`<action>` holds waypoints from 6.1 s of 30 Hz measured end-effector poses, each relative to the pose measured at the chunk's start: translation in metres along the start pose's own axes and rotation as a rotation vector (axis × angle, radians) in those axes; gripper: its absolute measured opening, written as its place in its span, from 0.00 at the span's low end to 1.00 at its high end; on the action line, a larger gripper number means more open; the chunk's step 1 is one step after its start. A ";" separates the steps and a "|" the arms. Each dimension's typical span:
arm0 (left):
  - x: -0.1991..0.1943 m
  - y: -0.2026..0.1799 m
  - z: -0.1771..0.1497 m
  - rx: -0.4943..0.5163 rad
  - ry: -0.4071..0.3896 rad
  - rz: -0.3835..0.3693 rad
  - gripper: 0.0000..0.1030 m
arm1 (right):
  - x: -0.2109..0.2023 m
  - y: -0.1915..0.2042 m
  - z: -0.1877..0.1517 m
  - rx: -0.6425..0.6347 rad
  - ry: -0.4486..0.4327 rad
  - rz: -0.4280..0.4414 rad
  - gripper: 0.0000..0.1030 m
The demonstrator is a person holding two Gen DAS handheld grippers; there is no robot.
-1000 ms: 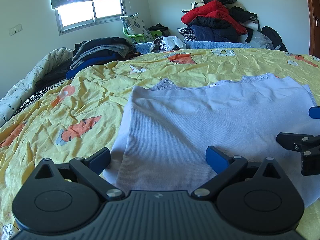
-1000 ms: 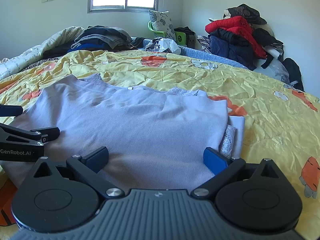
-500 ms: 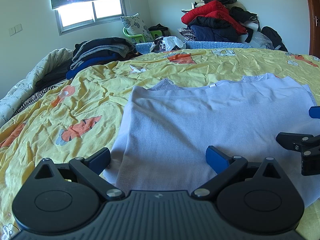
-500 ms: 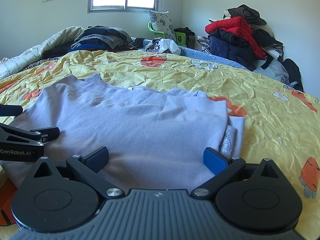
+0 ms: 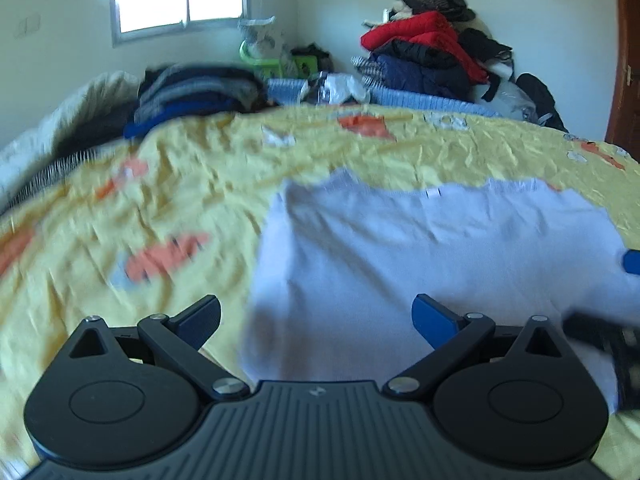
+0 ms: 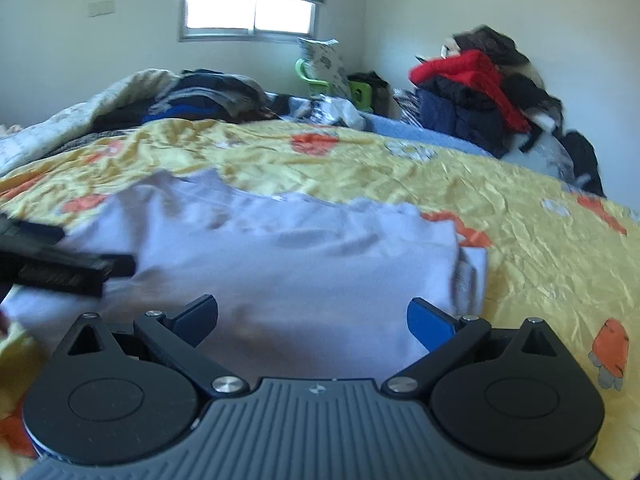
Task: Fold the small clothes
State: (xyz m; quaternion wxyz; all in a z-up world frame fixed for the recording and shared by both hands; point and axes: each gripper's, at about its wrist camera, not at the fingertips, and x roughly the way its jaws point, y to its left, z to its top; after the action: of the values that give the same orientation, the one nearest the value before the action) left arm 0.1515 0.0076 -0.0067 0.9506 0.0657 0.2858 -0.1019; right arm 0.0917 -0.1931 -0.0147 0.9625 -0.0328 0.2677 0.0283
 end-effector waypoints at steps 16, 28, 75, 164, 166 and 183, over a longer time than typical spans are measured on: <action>0.070 0.059 0.054 -0.075 0.254 -0.255 1.00 | -0.052 0.154 -0.025 -0.551 -0.094 -0.002 0.99; 0.112 0.088 0.057 -0.379 0.333 -0.567 1.00 | -0.015 0.192 -0.022 -0.634 -0.098 -0.120 0.96; 0.064 -0.009 0.119 -0.155 0.224 -0.228 0.13 | -0.063 0.087 -0.004 -0.099 -0.243 0.141 0.04; -0.072 -0.139 -0.044 0.319 -0.092 -0.099 0.91 | -0.030 -0.125 -0.078 1.244 -0.025 0.427 0.17; -0.064 -0.126 -0.042 0.235 -0.071 -0.055 0.91 | -0.031 -0.127 -0.076 1.245 -0.035 0.446 0.17; -0.066 -0.075 -0.049 0.093 0.065 -0.105 0.91 | -0.038 -0.130 -0.100 1.093 0.042 0.290 0.20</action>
State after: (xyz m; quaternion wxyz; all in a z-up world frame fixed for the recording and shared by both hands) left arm 0.0543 -0.0458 -0.0152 0.9300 0.0981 0.3147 -0.1627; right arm 0.0172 -0.3324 -0.0745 0.8204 0.5067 0.2643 0.0170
